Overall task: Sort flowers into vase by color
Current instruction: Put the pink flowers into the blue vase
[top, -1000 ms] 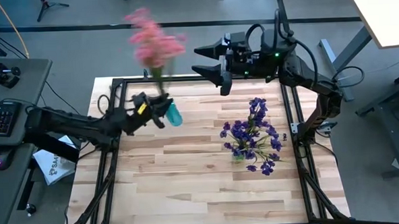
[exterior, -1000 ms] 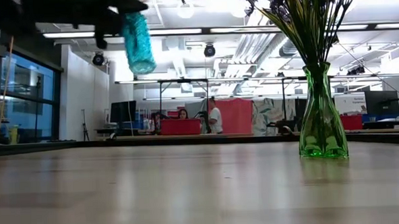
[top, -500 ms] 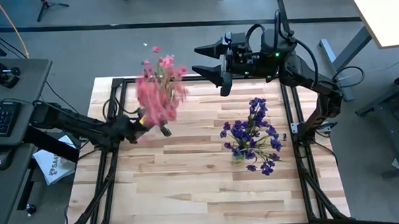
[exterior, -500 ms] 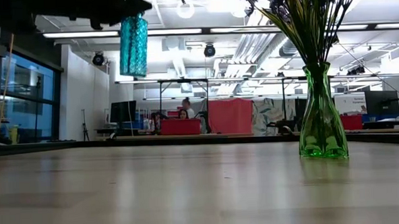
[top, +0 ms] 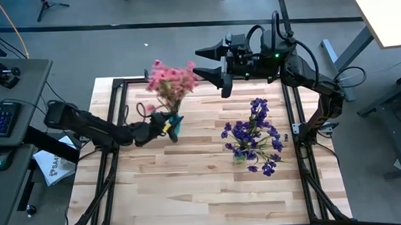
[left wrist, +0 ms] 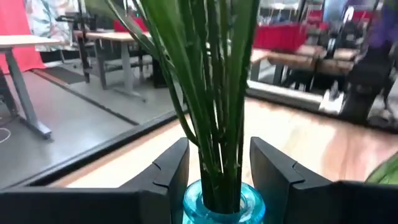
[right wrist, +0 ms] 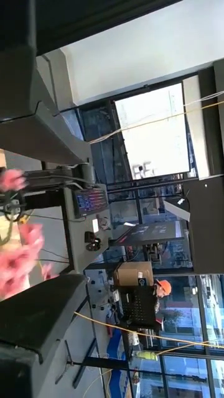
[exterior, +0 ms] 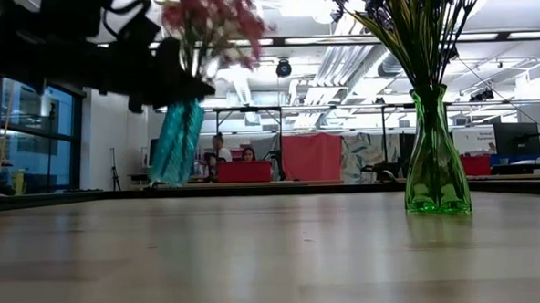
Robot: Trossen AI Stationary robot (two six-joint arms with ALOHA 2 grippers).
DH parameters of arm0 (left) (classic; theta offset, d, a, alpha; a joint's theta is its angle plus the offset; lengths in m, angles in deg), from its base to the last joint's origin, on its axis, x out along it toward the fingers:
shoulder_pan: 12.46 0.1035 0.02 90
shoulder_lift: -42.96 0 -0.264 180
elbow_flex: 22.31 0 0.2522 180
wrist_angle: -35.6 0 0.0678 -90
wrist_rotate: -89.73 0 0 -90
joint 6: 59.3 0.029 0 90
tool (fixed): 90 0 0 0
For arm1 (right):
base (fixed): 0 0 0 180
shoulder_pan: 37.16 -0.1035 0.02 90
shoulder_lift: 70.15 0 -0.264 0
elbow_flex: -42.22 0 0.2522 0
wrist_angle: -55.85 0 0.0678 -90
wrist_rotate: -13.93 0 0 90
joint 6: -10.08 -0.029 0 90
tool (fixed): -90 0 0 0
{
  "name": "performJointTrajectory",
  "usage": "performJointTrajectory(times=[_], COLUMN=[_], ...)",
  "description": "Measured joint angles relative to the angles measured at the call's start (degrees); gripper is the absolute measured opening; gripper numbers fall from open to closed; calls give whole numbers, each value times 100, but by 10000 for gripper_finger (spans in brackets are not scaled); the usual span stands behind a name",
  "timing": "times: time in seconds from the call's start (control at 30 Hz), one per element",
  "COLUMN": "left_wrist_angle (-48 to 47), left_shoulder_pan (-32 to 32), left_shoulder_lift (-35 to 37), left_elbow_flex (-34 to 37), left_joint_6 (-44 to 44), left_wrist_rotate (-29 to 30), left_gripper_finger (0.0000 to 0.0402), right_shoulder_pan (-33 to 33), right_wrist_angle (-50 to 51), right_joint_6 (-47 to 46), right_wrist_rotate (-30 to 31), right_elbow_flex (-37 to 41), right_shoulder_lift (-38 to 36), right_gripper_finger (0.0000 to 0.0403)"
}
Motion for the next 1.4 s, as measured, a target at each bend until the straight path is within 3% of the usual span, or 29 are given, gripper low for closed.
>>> performJointTrajectory(times=[0.13,0.33,0.53,0.8,1.0,1.2,1.4], left_wrist_angle=[331,2209,3280,3359,3333,3284,3150], left_shoulder_pan=[13,84,397,612,601,601,601], left_shoulder_lift=[-601,-1564,-2471,-3050,-3046,-3040,-3040], left_elbow_flex=[1,-7,-15,-452,-680,-707,-707], left_joint_6=[-39,-43,-216,-111,682,1013,993], left_wrist_rotate=[-215,-749,-1147,-1993,-2139,-2141,-2135], left_gripper_finger=[116,116,116,116,117,184,193], right_shoulder_pan=[0,0,-59,-93,-92,-92,-92], right_wrist_angle=[104,222,233,287,337,350,398], right_joint_6=[-6,-233,-309,-397,-397,-378,-373], right_wrist_rotate=[0,0,0,0,0,0,0], right_elbow_flex=[0,0,2,2,2,2,3], right_shoulder_lift=[0,0,0,2,2,4,4], right_gripper_finger=[298,298,298,298,298,298,298])
